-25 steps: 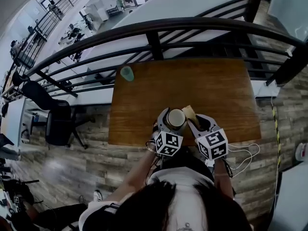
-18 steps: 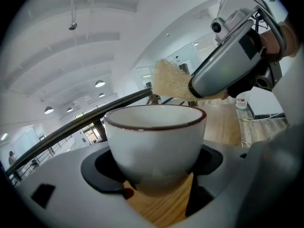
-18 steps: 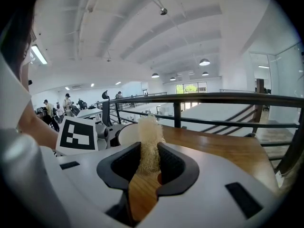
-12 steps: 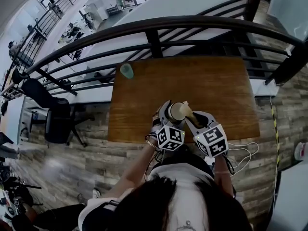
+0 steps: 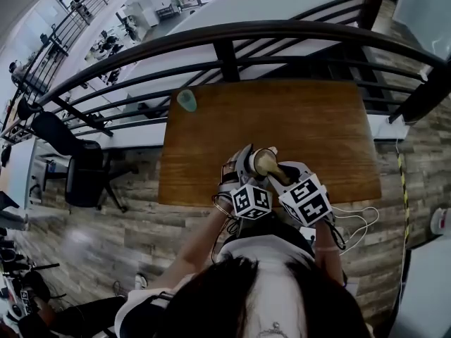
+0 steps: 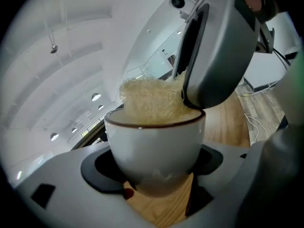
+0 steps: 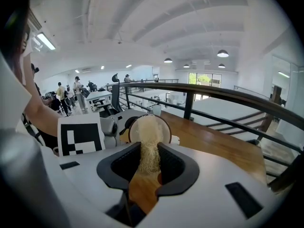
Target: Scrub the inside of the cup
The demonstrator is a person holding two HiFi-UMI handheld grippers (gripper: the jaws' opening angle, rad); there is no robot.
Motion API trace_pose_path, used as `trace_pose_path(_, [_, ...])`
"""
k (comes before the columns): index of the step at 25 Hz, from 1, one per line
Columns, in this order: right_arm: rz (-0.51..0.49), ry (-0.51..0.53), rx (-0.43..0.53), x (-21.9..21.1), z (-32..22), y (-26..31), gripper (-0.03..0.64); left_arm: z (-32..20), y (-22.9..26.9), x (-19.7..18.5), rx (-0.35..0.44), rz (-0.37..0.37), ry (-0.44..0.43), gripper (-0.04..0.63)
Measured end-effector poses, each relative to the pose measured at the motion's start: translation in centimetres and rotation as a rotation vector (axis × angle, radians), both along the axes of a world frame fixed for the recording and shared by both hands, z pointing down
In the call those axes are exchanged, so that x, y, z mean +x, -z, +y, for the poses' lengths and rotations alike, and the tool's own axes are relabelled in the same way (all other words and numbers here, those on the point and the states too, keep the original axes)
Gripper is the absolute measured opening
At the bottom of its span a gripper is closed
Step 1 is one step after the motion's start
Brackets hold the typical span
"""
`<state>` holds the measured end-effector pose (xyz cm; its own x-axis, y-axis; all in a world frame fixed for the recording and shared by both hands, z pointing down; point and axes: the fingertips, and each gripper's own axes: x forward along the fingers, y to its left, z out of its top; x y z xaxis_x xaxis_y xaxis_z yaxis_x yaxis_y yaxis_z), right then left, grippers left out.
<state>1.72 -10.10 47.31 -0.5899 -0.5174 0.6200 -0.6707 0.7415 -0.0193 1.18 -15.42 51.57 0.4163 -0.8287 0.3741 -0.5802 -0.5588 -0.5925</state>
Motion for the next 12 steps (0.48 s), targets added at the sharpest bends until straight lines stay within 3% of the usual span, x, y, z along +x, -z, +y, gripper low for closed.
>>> trace_pose_path(12, [0.100,0.023,-0.160,-0.16,0.90,-1.00,0.123,0.83,0.16,0.74,0.078,-0.125,-0.066,0.407])
